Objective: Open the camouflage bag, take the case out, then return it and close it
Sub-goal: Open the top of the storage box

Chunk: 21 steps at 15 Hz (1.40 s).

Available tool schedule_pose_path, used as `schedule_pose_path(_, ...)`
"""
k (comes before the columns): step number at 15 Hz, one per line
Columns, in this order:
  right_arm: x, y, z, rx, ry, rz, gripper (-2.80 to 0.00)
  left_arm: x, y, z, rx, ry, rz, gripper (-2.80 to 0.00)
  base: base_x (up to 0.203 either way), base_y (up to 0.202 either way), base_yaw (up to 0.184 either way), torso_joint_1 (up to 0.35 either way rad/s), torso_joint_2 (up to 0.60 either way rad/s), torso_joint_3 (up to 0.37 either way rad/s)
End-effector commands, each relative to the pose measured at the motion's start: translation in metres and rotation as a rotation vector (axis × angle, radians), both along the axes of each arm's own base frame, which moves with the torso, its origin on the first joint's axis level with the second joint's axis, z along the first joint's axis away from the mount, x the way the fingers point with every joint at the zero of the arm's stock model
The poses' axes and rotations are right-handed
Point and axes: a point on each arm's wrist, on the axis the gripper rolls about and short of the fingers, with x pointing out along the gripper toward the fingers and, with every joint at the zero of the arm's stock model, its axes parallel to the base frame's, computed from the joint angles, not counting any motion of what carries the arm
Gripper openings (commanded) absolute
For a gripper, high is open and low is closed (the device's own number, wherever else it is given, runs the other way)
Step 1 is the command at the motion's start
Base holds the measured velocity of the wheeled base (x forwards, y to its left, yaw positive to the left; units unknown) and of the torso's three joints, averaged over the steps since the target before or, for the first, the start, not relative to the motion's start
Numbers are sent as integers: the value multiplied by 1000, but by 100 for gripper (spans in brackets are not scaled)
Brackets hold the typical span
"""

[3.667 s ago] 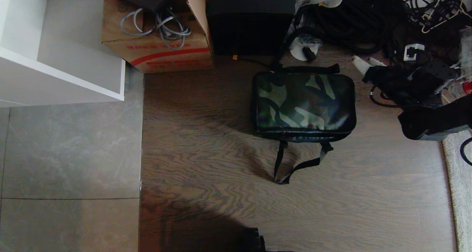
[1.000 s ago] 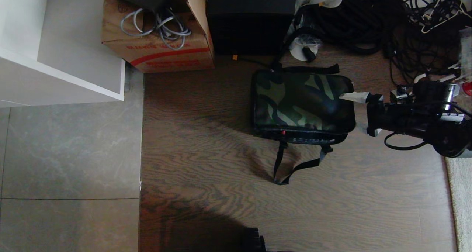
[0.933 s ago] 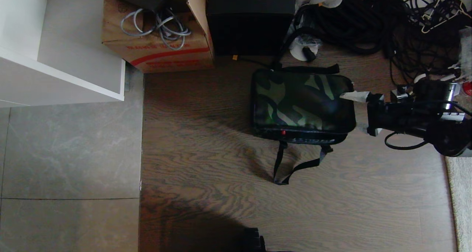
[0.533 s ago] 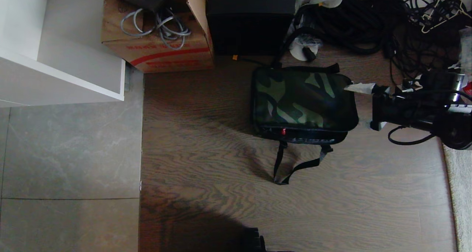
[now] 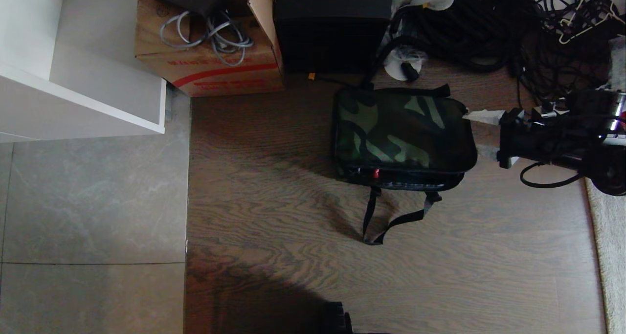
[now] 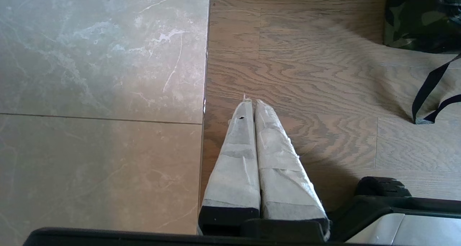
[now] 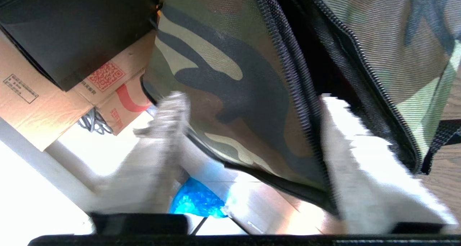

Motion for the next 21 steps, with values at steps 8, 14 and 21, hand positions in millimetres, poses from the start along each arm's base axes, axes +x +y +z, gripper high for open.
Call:
schedule_pose_path(8,1,-1,3,3,-12,4,-280,0,0,-2,-1,5,1,-280,0,0,0,0,0,0)
schedule_pose_path(14,11,-6,33,-11,-117,-17,-280,0,0,-2,-1,5,0,-280,0,0,0,0,0,0)
schedule_pose_path(21,13,-13,61,92,-149,-39,-280,0,0,-2,-1,5,1,-280,0,0,0,0,0,0)
